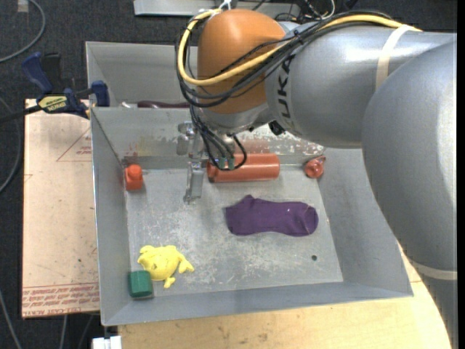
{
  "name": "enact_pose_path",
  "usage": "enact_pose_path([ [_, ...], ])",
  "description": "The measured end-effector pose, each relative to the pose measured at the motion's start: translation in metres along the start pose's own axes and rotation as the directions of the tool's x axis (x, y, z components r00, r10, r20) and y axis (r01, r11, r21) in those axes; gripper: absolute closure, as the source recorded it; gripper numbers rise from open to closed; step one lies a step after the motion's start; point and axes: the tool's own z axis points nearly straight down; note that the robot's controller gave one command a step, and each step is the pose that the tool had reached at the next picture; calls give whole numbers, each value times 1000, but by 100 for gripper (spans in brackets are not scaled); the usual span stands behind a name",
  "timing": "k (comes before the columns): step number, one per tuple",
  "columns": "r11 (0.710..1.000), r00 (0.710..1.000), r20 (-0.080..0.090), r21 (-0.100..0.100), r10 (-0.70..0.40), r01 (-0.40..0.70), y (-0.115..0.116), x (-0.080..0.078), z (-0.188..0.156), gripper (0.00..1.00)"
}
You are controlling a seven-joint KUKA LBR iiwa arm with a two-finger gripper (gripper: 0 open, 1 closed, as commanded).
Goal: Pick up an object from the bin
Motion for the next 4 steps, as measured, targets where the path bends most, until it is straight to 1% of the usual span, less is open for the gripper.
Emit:
enact_pose_path([
  [1,1000,1000,0,0,0,0,0,0,0,0],
  [2,990,990,-4,-1,-144,144,-15,-3,-16,0],
  [3,947,947,5,3,-321,321,-41,-1,-37,0],
  [4,978,978,5,-3,-208,208,-74,-2,-9,0],
])
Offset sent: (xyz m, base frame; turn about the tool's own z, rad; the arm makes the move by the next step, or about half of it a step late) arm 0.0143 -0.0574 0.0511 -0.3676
